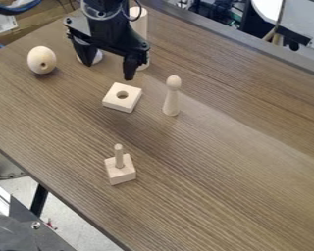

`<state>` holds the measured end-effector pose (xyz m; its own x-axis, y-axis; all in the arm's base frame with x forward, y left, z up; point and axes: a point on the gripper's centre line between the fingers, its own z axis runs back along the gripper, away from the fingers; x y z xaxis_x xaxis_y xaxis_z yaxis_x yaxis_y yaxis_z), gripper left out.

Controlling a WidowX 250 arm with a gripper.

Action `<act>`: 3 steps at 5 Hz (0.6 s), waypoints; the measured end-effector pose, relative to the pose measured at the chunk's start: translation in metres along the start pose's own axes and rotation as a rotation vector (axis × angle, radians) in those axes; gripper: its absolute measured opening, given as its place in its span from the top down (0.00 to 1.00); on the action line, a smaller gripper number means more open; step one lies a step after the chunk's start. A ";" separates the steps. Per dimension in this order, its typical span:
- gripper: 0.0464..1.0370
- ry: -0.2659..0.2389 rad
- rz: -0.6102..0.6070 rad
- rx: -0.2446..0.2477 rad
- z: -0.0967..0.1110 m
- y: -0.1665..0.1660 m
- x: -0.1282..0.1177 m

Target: Remove the cube with the hole from the small pole and put it to the right

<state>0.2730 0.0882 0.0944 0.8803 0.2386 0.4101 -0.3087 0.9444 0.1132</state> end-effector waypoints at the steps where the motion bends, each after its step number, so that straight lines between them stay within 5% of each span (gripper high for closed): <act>1: 0.04 0.025 -0.001 0.000 -0.005 -0.002 -0.006; 3: 0.04 -0.032 0.213 0.040 0.022 -0.014 -0.020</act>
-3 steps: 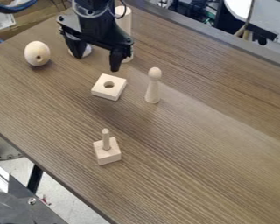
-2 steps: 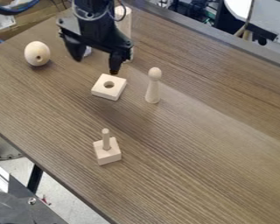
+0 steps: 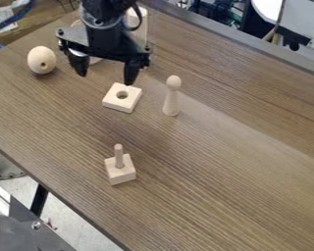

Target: Remove the cube with the hole from the small pole and put it to the right

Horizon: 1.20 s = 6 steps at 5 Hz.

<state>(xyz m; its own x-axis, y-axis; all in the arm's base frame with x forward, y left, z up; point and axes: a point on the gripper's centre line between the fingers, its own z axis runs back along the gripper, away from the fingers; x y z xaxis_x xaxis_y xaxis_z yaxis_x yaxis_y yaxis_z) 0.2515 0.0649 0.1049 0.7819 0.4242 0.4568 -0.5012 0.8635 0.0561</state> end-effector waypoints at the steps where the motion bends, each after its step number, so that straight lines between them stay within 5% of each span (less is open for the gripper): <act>1: 0.04 -0.025 0.101 0.006 0.010 -0.004 -0.009; 4: 0.04 0.087 0.236 -0.064 0.002 -0.019 -0.051; 6: 0.04 0.134 0.259 -0.055 -0.005 -0.021 -0.074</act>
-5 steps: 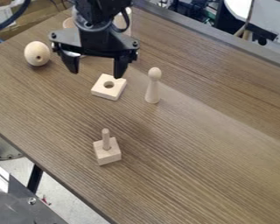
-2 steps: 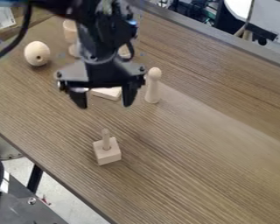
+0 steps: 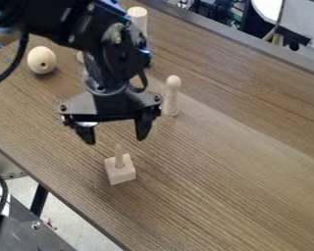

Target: Remove the cube with the hole from the small pole and put it to the right

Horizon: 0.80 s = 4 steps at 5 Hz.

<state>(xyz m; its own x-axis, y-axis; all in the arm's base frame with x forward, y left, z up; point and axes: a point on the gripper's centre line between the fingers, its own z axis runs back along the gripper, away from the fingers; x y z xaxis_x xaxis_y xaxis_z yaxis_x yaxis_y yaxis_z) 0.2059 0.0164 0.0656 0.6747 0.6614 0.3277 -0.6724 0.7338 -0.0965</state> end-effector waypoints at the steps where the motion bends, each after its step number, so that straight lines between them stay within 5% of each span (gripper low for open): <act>1: 0.04 0.030 -0.007 0.024 -0.011 -0.002 -0.006; 4: 0.04 0.040 0.003 0.041 -0.019 -0.002 -0.009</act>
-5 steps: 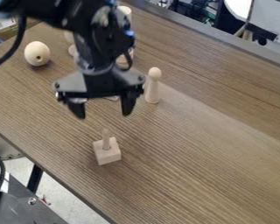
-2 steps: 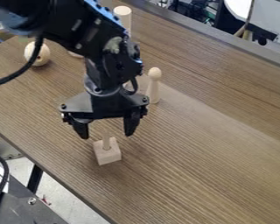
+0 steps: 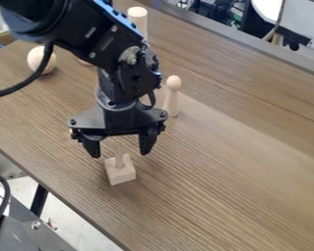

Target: Remove the cube with the hole from the small pole and put it to the right

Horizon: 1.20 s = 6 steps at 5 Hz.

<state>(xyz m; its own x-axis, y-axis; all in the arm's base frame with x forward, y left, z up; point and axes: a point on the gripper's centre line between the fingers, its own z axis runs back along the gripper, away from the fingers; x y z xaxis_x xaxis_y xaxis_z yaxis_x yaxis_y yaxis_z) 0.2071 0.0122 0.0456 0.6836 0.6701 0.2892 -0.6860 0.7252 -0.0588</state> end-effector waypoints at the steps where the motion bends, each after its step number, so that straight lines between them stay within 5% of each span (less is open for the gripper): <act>1: 0.04 0.010 0.012 0.011 -0.001 0.003 -0.004; 6: 0.07 0.040 0.033 0.013 -0.006 0.010 -0.016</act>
<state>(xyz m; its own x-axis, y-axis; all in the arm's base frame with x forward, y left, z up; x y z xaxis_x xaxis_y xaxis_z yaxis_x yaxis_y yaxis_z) 0.1906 0.0093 0.0345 0.6698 0.6995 0.2491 -0.7114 0.7007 -0.0547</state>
